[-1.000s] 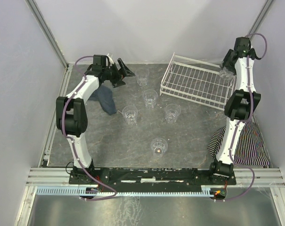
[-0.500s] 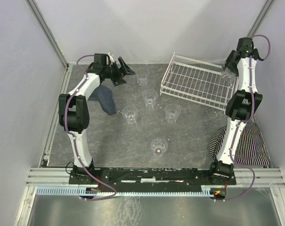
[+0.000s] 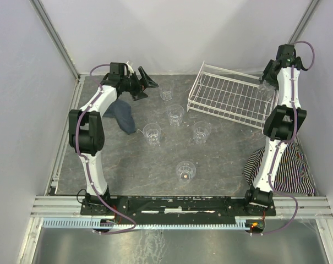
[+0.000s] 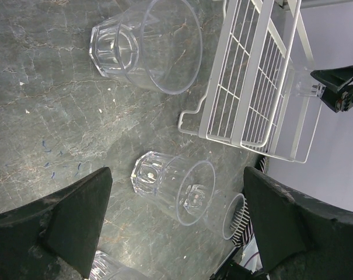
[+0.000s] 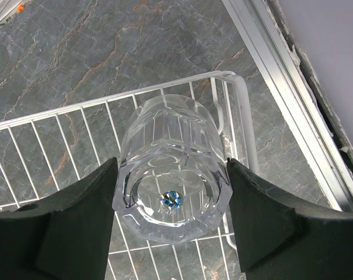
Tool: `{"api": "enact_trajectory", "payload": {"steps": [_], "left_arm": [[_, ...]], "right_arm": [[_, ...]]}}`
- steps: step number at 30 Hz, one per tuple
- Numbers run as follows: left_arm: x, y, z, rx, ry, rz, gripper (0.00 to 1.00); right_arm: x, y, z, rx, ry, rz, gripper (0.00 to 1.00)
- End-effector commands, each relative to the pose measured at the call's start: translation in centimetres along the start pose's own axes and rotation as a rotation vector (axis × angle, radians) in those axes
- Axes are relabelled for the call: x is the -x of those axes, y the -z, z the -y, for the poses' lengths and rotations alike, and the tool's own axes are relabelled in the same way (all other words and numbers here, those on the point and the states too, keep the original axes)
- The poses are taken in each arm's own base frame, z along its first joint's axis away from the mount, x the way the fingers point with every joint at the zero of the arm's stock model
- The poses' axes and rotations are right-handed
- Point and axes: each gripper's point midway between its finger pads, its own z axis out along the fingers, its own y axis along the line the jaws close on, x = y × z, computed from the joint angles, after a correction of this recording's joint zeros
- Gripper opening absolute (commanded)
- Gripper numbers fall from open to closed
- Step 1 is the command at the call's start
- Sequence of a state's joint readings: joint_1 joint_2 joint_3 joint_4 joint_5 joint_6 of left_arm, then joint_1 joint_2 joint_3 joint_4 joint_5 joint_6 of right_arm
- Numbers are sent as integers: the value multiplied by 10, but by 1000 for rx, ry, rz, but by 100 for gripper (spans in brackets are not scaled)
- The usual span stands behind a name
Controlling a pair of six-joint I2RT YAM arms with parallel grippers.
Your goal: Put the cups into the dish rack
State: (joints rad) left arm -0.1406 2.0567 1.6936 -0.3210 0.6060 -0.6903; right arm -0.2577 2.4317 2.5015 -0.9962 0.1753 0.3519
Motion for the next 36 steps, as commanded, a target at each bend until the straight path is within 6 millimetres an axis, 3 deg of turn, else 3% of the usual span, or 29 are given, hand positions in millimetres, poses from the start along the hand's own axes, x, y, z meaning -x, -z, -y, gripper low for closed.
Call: {"api": "enact_trajectory", "payload": {"steps": [1,10,16,24,36], "left_arm": [[9,8,16,-46,-33,17,99],[9,13,17,-41,-35,26,99],[10,16,19,-35,-43,37,99],[11,23,13,-28,-65,68,99],[20,12,-1,-11,-33,62,99]], "right_arm": [[17,4,-3,26,-28,53,2],[-6,-14,-11,47,-15,-21,9],[-1,-9,-6,33,-1,3,46],[8,3,-9,55,10,36,73],[12,16,-6,46,22,53,90]]}}
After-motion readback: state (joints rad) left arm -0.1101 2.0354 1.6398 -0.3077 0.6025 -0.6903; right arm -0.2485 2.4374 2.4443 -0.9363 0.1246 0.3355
